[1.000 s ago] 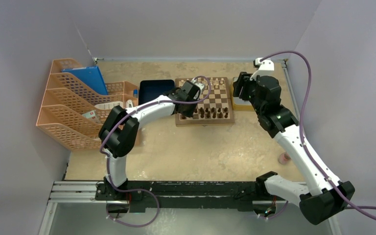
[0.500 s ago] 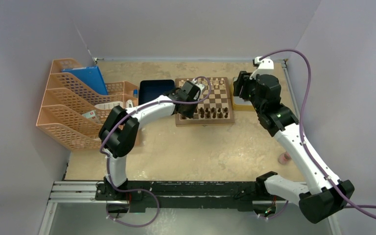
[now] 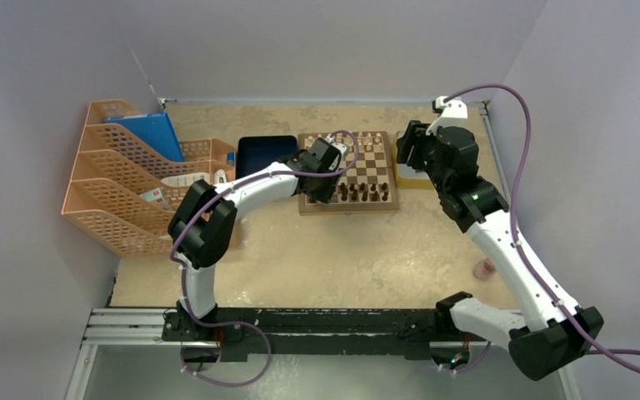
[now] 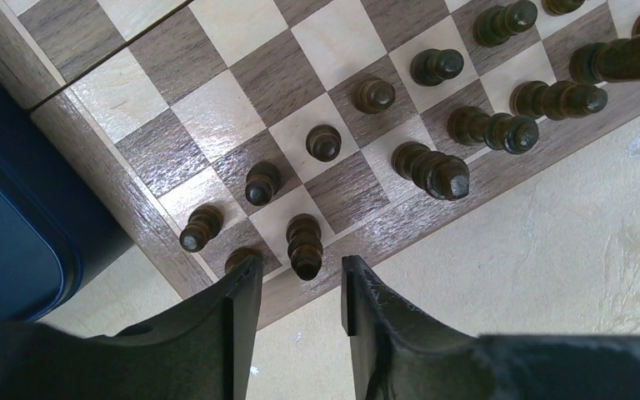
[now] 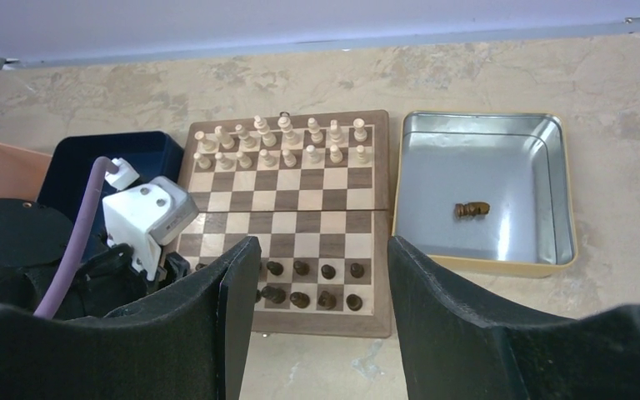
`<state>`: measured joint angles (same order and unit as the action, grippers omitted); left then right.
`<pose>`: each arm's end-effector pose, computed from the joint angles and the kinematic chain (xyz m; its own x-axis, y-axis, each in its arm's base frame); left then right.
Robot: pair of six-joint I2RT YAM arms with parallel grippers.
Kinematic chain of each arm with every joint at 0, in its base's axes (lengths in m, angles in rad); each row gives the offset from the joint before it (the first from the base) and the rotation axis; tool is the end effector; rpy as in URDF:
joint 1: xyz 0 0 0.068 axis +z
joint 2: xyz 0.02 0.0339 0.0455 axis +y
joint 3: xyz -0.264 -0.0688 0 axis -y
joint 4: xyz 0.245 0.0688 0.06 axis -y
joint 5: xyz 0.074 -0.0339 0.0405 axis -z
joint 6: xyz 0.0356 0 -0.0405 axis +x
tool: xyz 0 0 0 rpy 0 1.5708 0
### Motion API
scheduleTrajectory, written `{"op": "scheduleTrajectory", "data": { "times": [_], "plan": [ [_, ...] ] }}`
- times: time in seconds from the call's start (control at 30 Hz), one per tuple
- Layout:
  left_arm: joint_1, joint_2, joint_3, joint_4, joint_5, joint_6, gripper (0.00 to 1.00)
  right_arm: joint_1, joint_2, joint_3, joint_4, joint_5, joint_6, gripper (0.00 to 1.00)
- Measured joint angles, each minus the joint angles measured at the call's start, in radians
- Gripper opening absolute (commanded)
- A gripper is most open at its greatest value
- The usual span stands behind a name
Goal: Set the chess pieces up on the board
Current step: Place the chess piece on the chessboard.
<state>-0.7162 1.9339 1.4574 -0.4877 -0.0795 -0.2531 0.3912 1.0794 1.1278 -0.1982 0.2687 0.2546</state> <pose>0.3197 -0.2745 0.2113 -0.7553 0.3265 -0.5682 0.4454 0.8918 -0.0796 0.2295 0.0844 0.4019 -0.1650 0.1946 -0.9669 -0.0862 0.9737 0.2107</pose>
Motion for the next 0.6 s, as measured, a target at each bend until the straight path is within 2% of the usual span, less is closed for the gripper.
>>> {"op": "scheduleTrajectory", "data": {
  "times": [0.27,0.43,0.6],
  "plan": [
    [0.001,-0.006,0.068,-0.057,0.002,-0.079,0.49,-0.012,0.065,0.066,-0.021,0.003,0.065,0.55],
    [0.011,-0.059,0.109,-0.078,0.058,-0.144,0.49,-0.064,0.14,0.104,-0.043,0.01,0.155,0.44],
    [0.027,-0.13,0.138,-0.113,0.145,-0.182,0.49,-0.135,0.247,0.116,-0.097,0.022,0.29,0.45]
  ]
}}
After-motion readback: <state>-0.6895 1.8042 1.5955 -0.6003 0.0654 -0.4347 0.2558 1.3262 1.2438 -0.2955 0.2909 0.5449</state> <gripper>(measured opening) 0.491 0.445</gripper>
